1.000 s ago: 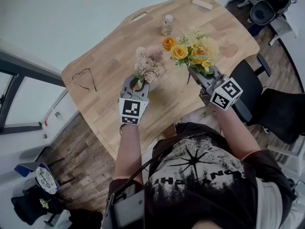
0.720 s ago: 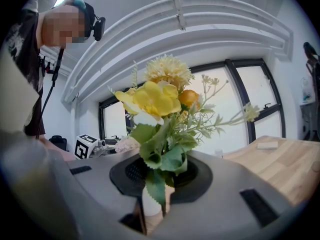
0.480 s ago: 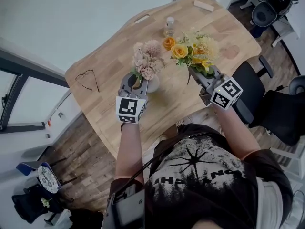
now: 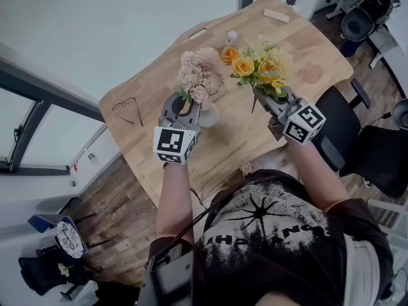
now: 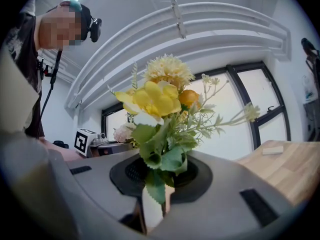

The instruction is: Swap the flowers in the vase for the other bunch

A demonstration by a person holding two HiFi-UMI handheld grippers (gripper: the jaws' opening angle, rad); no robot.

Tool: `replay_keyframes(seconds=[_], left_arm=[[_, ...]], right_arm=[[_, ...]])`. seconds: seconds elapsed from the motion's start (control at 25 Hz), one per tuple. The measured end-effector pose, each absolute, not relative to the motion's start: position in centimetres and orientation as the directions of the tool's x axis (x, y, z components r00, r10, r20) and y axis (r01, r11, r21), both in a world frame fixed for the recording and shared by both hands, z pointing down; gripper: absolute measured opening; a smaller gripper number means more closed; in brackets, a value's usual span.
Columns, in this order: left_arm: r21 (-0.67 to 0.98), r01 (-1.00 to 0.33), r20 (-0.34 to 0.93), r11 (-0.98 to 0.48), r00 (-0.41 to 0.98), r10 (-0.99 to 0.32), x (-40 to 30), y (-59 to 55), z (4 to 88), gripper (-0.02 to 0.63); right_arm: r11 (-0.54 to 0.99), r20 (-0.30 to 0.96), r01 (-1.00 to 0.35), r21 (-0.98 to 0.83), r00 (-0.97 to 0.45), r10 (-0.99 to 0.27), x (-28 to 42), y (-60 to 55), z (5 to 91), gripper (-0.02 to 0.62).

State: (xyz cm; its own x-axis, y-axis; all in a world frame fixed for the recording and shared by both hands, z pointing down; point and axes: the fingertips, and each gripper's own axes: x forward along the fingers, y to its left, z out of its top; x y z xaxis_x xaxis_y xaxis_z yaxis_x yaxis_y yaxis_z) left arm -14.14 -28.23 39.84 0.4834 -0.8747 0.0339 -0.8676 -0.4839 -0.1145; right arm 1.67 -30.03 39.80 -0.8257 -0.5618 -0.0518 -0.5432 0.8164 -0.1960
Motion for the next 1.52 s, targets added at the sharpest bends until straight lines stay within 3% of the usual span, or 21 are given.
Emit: replay_keyframes(seconds=[0.96, 1.16, 1.52], left_arm=[[-0.181, -0.922, -0.097, -0.343, 0.364, -0.926, -18.6, -24.7, 30.1, 0.058], [-0.182, -0.944, -0.088, -0.275, 0.294, -0.952, -19.0, -22.8, 31.0, 0.058], [-0.143, -0.979, -0.028, -0.144, 0.15, -0.988, -25.2, -19.7, 33.8, 0.058]], right_arm=[[0.873, -0.172, -0.435, -0.22, -0.864, -0.473, -1.1, -30.2, 33.9, 0.081], [0.905, -0.202, -0.372, -0.206, -0.889, -0.411, -1.6, -30.3, 33.6, 0.081], [0.95, -0.2, -0.26, -0.173, -0.935, -0.293, -9.1, -30.8, 32.1, 0.081]])
